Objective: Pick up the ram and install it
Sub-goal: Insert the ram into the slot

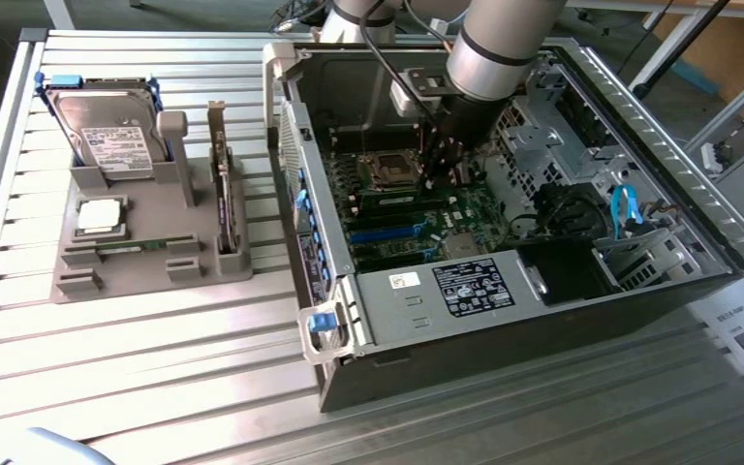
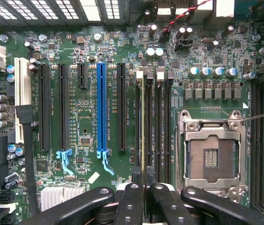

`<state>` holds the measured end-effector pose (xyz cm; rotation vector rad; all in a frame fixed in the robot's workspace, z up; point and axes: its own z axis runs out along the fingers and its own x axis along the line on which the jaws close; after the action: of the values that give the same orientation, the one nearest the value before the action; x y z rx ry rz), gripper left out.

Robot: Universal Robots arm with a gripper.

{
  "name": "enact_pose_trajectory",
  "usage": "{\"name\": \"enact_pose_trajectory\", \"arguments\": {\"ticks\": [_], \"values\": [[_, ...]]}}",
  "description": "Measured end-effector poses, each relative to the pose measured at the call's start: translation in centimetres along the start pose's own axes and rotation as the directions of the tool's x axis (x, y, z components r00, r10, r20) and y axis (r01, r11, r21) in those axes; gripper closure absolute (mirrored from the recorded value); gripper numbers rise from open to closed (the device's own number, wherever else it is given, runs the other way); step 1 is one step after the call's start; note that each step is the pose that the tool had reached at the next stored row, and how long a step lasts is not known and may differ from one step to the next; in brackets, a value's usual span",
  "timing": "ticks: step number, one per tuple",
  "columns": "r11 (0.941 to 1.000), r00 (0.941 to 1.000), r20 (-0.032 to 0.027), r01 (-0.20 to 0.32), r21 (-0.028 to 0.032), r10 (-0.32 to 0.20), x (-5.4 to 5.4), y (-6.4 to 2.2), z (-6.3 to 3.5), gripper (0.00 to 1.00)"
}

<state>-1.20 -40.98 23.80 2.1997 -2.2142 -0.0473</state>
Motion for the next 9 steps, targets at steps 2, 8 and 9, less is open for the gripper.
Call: {"name": "enact_pose_trajectory", "arguments": {"ticks": [2, 8, 9], "values": [[1.0, 1.0, 0.0, 0.0, 0.0, 0.0, 0.0, 0.0, 0.03, 0.88], [1.0, 1.0, -0.0001, 0.0, 0.0, 0.0, 0.0, 0.0, 0.11, 0.88], [1.0, 1.0, -0.0001, 0.0, 0.0, 0.0, 0.0, 0.0, 0.11, 0.88]]}}
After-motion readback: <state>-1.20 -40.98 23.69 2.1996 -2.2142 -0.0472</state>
